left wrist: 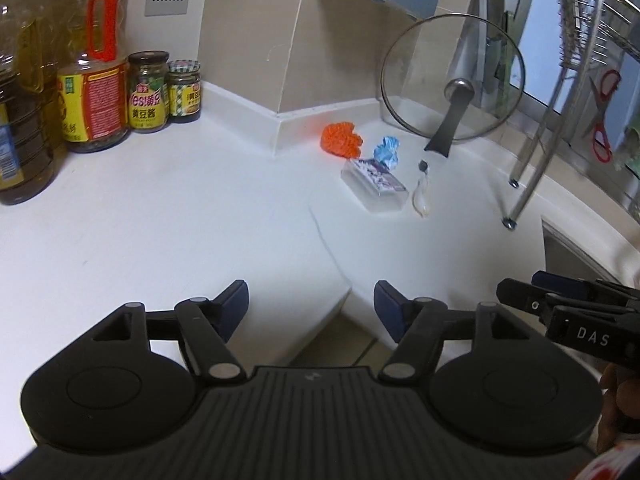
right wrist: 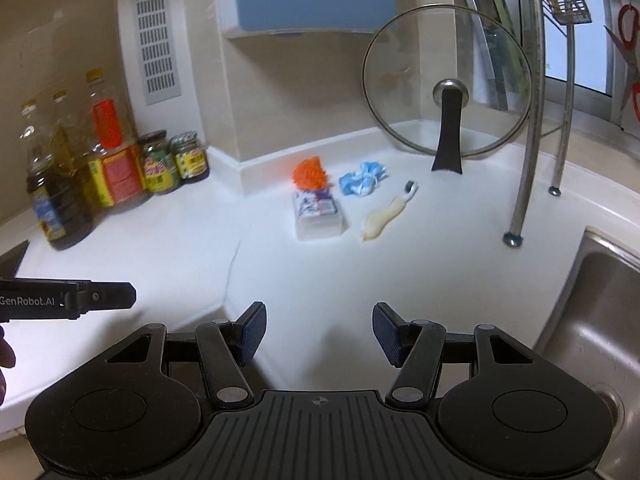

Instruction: Collect trash

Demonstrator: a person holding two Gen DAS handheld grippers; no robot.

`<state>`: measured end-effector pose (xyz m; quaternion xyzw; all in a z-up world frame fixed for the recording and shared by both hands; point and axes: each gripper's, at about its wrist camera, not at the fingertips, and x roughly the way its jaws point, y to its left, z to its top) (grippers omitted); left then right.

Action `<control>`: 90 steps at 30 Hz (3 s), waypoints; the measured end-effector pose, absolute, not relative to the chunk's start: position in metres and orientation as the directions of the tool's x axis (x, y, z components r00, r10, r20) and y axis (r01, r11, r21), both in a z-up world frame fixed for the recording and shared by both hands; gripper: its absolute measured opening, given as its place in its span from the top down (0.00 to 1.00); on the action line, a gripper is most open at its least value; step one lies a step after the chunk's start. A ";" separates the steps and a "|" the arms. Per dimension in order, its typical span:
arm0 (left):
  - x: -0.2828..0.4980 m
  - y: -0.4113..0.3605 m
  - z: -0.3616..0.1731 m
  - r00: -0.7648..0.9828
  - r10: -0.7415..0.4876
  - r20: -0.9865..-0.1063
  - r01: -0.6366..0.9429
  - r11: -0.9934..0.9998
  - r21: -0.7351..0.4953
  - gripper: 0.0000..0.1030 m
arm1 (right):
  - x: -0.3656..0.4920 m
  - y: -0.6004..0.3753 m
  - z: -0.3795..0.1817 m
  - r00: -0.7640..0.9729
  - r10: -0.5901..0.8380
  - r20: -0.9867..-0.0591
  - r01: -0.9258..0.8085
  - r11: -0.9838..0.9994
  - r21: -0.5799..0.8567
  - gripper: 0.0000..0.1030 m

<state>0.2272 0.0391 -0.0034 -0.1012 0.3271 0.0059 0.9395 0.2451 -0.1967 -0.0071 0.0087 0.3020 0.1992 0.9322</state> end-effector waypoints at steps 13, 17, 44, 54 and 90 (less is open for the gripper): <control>0.354 -0.008 -0.007 0.775 -0.022 -0.632 -0.107 0.981 -0.165 0.33 | 0.383 -0.233 -0.018 0.735 0.386 -0.558 -0.329 0.922 0.204 0.43; 0.391 -0.025 -0.014 0.764 -0.024 -0.645 -0.107 0.981 -0.164 0.33 | 0.409 -0.244 -0.023 0.736 0.393 -0.551 -0.322 0.919 0.225 0.43; 0.463 -0.052 -0.049 0.712 0.010 -0.702 -0.050 0.998 -0.037 0.41 | 0.472 -0.242 -0.055 0.698 0.426 -0.575 -0.338 0.904 0.260 0.43; 0.425 -0.025 -0.046 0.701 -0.030 -0.713 -0.041 0.996 -0.082 0.41 | 0.491 -0.215 -0.069 0.677 0.407 -0.613 -0.352 0.911 0.216 0.43; 0.423 -0.030 -0.049 0.710 0.008 -0.704 -0.032 0.999 -0.022 0.43 | 0.471 -0.217 -0.069 0.694 0.343 -0.634 -0.315 0.935 0.160 0.80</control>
